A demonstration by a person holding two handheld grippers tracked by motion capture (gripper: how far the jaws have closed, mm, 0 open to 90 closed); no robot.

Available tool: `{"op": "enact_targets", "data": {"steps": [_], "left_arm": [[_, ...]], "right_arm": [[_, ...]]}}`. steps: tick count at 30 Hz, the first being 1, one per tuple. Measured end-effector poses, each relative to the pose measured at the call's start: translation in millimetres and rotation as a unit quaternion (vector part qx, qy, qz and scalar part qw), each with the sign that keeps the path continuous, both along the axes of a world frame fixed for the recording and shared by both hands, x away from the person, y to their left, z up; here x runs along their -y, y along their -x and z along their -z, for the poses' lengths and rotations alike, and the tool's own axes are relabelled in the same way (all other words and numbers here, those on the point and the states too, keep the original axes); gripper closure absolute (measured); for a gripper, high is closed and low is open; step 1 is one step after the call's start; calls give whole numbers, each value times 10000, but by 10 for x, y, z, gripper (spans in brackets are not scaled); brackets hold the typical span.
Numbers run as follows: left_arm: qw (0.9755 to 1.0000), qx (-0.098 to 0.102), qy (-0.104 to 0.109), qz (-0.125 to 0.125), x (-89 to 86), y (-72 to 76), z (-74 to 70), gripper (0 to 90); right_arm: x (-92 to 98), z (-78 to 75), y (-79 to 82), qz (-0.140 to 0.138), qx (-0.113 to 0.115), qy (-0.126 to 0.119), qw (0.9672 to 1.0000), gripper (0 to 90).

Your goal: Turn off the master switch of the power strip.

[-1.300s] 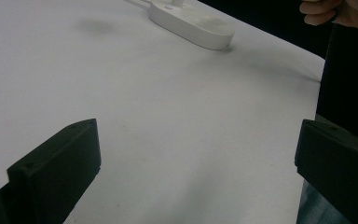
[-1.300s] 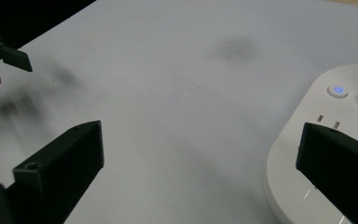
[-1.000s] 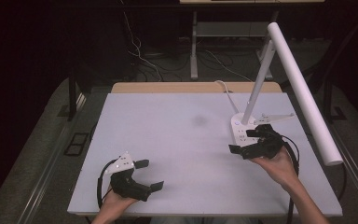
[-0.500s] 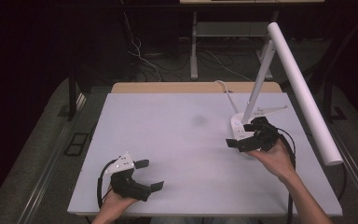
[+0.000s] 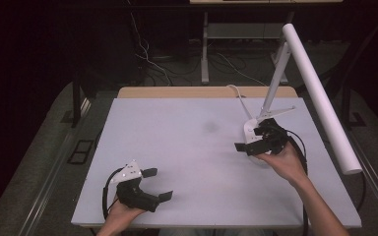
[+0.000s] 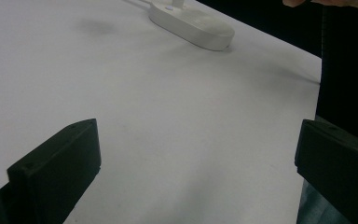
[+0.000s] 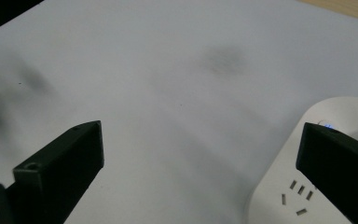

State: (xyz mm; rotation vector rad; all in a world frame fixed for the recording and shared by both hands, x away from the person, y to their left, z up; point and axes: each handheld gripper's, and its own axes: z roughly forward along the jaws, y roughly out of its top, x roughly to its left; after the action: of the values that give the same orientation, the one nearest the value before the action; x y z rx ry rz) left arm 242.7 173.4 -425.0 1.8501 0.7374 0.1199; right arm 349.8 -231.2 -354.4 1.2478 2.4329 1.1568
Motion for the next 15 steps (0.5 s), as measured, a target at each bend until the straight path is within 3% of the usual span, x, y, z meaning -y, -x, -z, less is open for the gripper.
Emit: {"op": "enact_targets", "data": {"steps": [10, 15], "left_arm": [[10000, 3, 1, 6, -5, -2, -2, 0], [10000, 4, -2, 13, -8, -1, -4, 0]], "right_arm": [[-65, 75, -222, 224, -106, 300, 9992, 3], [-100, 115, -289, 298, -51, 579, 9979, 99]]}}
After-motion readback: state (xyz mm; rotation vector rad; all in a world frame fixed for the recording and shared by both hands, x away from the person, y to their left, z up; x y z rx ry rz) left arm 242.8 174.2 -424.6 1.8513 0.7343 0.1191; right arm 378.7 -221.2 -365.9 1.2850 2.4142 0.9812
